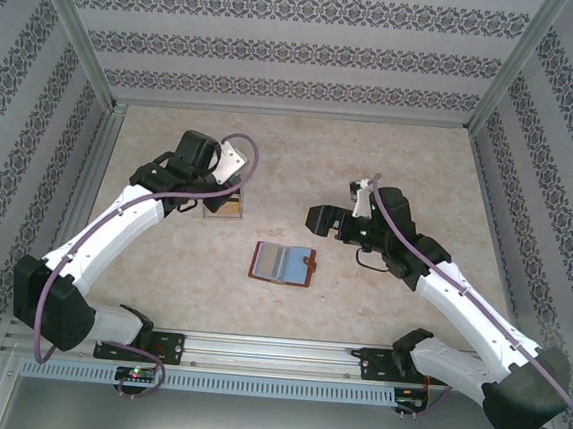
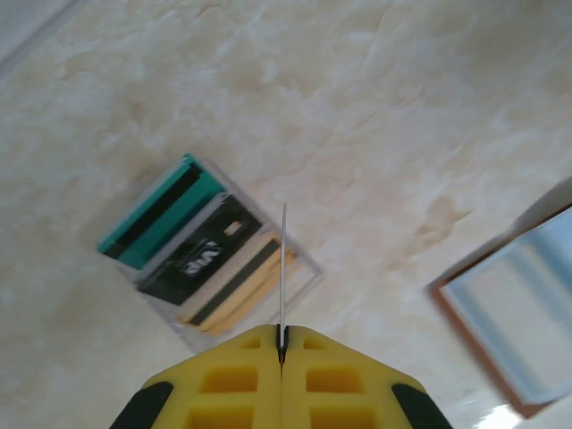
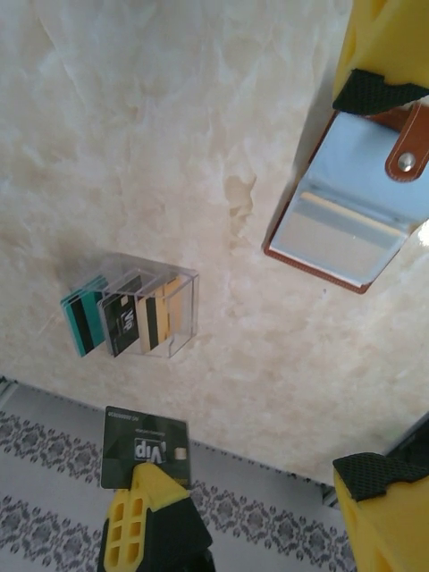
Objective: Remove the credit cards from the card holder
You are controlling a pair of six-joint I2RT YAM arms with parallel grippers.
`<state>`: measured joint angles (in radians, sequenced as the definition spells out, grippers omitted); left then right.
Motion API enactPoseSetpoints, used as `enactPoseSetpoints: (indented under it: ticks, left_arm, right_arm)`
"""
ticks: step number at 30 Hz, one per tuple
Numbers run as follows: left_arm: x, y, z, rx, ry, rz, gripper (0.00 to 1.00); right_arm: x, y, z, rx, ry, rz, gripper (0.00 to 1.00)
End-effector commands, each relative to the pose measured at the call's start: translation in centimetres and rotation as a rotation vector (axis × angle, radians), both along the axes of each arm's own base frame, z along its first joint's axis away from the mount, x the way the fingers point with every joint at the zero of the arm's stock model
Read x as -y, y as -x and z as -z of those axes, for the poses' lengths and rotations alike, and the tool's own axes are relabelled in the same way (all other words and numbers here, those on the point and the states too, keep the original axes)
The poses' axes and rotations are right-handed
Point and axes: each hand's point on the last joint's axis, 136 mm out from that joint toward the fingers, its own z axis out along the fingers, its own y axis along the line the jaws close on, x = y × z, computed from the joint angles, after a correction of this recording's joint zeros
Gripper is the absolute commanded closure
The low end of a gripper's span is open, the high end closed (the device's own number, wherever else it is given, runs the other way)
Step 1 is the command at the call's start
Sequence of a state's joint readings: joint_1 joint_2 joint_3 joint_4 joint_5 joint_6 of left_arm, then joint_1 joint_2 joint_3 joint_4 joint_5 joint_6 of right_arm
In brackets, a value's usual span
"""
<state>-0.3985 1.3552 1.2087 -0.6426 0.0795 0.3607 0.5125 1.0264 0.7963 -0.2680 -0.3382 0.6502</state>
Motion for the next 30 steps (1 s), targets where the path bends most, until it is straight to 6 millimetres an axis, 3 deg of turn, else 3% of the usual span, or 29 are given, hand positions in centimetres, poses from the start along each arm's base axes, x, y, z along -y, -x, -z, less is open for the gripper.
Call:
enactPoseSetpoints:
  ticks: [1, 9, 20, 30]
  left_arm:
    - [-1.2, -1.9, 0.2, 0.111, -0.248, 0.143, 1.0]
    - [-1.2, -4.2, 3.5, 0.193, -0.47, 0.325, 1.0]
    - [-0.4, -5.6, 7.8, 0.176, -0.538, 0.432, 1.0]
    - [-1.2, -6.2, 10.2, 0.126, -0.569, 0.449, 1.0]
  right_arm:
    - [0.3, -0.2, -1.0, 0.032, 0.018, -0.036, 0.02]
    - [1.3, -0.6, -1.9, 0.034, 0.003, -0.034, 0.02]
    - [1.6, -0.9, -2.1, 0.016, 0.019, -0.031, 0.02]
    - [1.6, -1.1, -1.6, -0.004, 0.02, -0.021, 0.02]
